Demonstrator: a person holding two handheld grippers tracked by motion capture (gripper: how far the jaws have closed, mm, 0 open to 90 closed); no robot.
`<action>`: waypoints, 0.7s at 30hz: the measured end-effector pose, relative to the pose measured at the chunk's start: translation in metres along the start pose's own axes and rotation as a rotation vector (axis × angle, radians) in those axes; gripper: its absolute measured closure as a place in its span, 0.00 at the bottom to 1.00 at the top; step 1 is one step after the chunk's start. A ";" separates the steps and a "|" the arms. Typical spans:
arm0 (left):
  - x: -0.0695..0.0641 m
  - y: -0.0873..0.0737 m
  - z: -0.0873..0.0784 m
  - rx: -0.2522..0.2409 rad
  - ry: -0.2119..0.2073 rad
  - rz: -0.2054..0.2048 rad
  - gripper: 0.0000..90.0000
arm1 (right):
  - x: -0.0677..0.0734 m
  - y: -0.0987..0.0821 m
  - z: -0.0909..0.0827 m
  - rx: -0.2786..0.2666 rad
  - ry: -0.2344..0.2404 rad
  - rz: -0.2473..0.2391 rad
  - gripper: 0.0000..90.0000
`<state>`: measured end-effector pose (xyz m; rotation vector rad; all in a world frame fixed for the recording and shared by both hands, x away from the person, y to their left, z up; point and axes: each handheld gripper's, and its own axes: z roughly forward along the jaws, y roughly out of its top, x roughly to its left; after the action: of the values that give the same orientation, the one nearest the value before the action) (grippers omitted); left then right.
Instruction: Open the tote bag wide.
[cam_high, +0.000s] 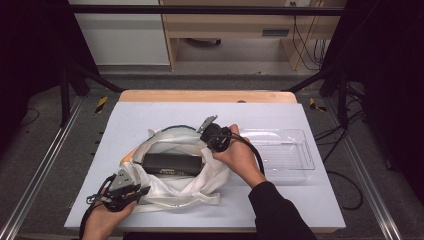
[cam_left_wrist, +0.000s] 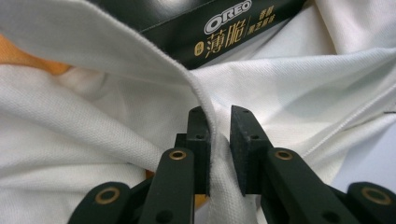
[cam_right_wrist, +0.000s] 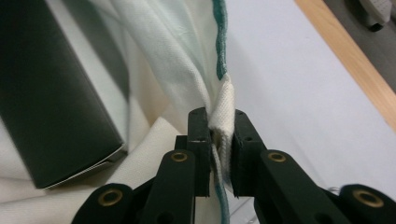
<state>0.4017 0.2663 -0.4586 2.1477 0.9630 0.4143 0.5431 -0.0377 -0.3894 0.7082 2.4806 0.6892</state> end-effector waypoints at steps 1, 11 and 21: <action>-0.001 0.000 -0.001 0.003 0.002 0.004 0.88 | -0.003 0.001 -0.001 -0.004 -0.008 0.001 0.90; -0.010 -0.003 -0.006 -0.008 0.035 0.053 0.85 | -0.016 -0.003 0.018 0.057 0.001 0.042 0.84; -0.002 0.013 -0.032 -0.131 0.164 0.034 0.48 | -0.002 0.000 -0.036 -0.121 -0.021 0.078 0.51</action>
<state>0.3895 0.2749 -0.4272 2.0384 0.9622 0.6606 0.5248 -0.0509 -0.3614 0.7652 2.3800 0.8483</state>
